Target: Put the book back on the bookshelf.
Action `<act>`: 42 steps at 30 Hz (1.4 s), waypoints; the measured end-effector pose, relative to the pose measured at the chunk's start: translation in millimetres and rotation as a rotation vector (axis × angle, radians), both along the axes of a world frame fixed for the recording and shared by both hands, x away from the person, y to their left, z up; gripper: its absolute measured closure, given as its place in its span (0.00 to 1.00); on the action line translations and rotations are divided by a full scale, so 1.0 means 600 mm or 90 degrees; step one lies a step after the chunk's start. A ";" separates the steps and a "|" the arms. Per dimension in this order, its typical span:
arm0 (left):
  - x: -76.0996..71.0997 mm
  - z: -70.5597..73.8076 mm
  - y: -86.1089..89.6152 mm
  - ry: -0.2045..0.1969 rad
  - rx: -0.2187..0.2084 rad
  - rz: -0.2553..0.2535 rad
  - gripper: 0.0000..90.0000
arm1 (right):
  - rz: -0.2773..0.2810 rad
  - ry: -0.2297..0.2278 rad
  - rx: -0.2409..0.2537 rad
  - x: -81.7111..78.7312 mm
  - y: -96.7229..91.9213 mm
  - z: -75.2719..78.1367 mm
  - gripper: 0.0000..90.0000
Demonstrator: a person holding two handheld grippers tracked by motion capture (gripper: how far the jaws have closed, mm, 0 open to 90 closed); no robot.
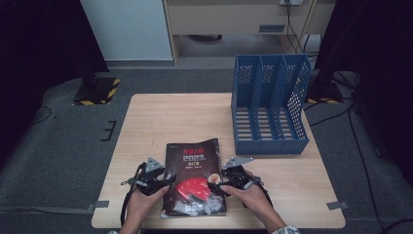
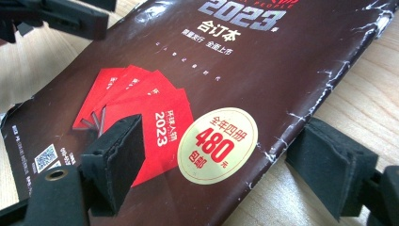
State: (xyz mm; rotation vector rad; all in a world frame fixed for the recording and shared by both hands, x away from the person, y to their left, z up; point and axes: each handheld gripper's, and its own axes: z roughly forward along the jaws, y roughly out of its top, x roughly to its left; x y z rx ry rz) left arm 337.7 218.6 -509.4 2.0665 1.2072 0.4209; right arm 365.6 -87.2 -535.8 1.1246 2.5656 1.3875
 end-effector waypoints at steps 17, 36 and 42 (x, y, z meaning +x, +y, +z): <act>0.009 -0.021 0.004 0.028 0.018 -0.006 0.47 | -0.001 0.006 0.051 0.003 0.013 0.038 0.32; 0.017 -0.024 0.007 0.015 0.007 -0.030 0.50 | -0.013 0.035 -0.038 0.085 0.081 0.048 0.34; 0.018 -0.025 0.005 0.013 0.005 -0.030 0.50 | -0.014 0.016 -0.050 0.090 0.093 0.045 0.53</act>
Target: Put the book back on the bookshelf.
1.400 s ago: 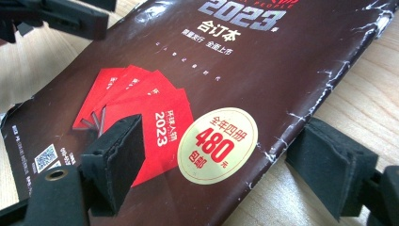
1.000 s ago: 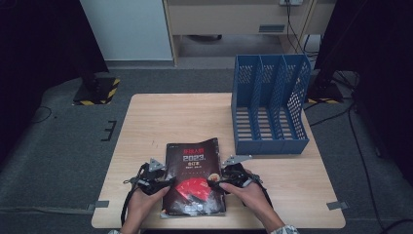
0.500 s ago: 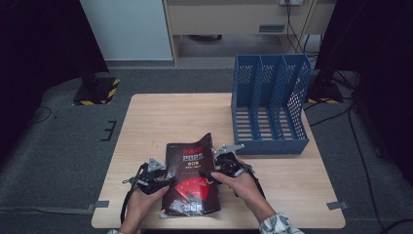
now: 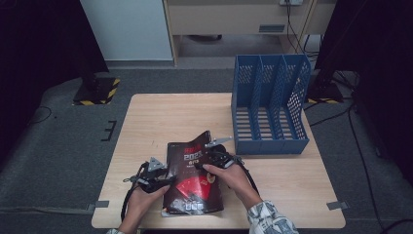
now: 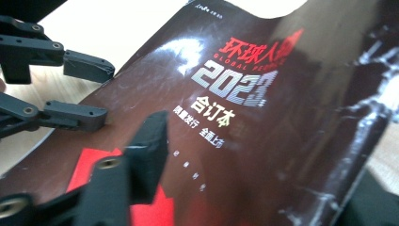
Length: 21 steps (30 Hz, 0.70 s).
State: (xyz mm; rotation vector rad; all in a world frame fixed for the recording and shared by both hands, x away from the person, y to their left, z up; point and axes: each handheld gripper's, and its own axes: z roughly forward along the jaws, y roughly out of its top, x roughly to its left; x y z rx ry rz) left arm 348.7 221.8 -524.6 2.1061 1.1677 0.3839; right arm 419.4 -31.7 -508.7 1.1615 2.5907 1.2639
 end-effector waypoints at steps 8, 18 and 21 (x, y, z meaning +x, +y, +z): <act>0.007 -0.002 -0.002 -0.008 -0.004 -0.006 0.50 | 0.015 0.002 -0.032 -0.004 0.013 0.000 0.55; 0.014 -0.006 -0.005 -0.020 -0.010 0.001 0.50 | 0.024 0.023 -0.080 -0.008 0.016 -0.011 0.65; 0.015 -0.006 -0.004 -0.019 -0.015 0.000 0.49 | 0.010 0.017 -0.080 -0.005 0.013 -0.009 0.76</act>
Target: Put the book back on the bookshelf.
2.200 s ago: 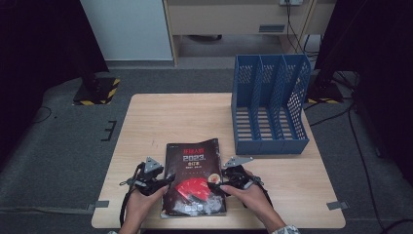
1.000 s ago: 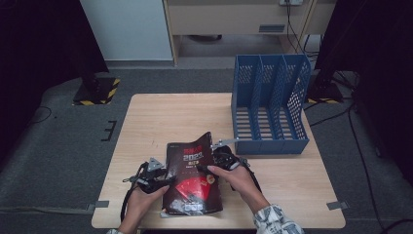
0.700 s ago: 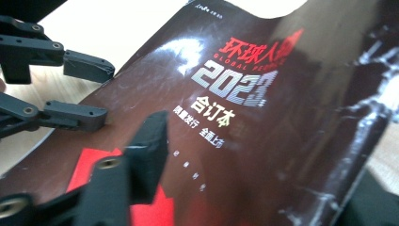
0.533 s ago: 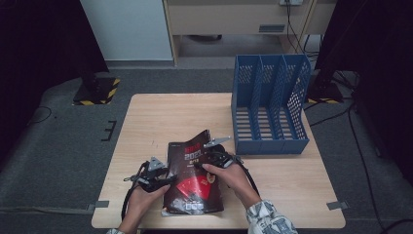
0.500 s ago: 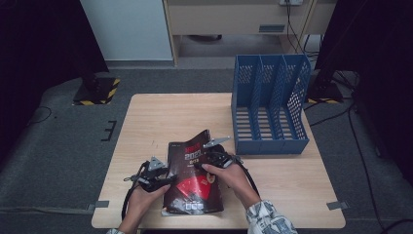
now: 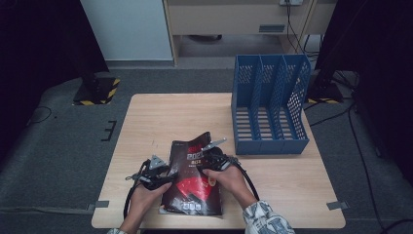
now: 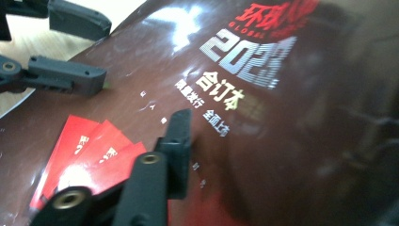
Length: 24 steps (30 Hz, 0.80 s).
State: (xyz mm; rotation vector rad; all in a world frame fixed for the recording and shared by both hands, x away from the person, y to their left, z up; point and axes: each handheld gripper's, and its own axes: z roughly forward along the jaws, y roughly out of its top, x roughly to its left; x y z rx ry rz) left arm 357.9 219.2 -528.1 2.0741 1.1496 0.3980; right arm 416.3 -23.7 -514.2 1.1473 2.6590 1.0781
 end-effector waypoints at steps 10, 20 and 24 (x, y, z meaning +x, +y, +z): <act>0.014 0.007 0.007 0.018 -0.047 0.030 0.15 | 0.009 -0.034 0.039 0.005 -0.001 0.022 0.91; 0.021 0.007 0.021 0.028 -0.088 0.004 0.09 | 0.029 -0.099 0.062 0.006 -0.019 0.062 0.94; 0.023 0.001 0.016 0.050 -0.094 -0.010 0.12 | 0.032 -0.117 0.072 0.005 -0.026 0.076 0.94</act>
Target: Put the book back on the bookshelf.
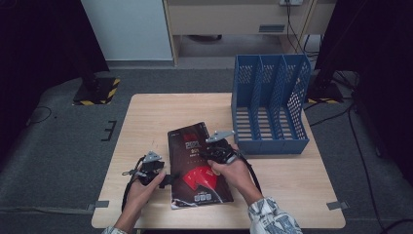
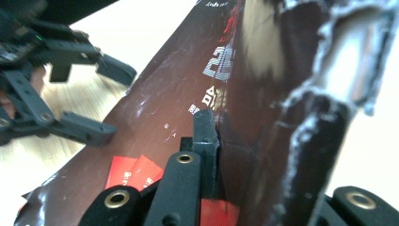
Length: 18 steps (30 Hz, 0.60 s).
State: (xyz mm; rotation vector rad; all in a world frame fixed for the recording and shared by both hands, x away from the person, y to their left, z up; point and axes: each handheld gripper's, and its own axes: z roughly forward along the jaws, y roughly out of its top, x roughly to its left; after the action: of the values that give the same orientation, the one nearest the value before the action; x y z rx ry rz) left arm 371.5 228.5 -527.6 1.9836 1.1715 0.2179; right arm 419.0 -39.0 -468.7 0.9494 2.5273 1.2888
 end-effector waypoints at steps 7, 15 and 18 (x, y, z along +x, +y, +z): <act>0.001 -0.003 -0.013 0.002 -0.011 -0.034 0.21 | 0.004 -0.020 0.014 0.000 -0.003 0.016 0.95; 0.015 -0.002 -0.015 0.018 -0.028 -0.075 0.29 | 0.015 -0.038 0.024 0.001 0.002 0.024 0.95; 0.019 -0.001 -0.011 0.027 -0.034 -0.080 0.32 | 0.018 -0.042 0.029 0.002 0.002 0.026 0.95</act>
State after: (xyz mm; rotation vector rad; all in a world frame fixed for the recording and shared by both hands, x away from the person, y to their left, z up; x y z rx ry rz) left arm 383.1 222.1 -528.3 2.0154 1.0642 0.0808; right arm 420.1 -37.9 -453.0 0.8672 2.4802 1.3672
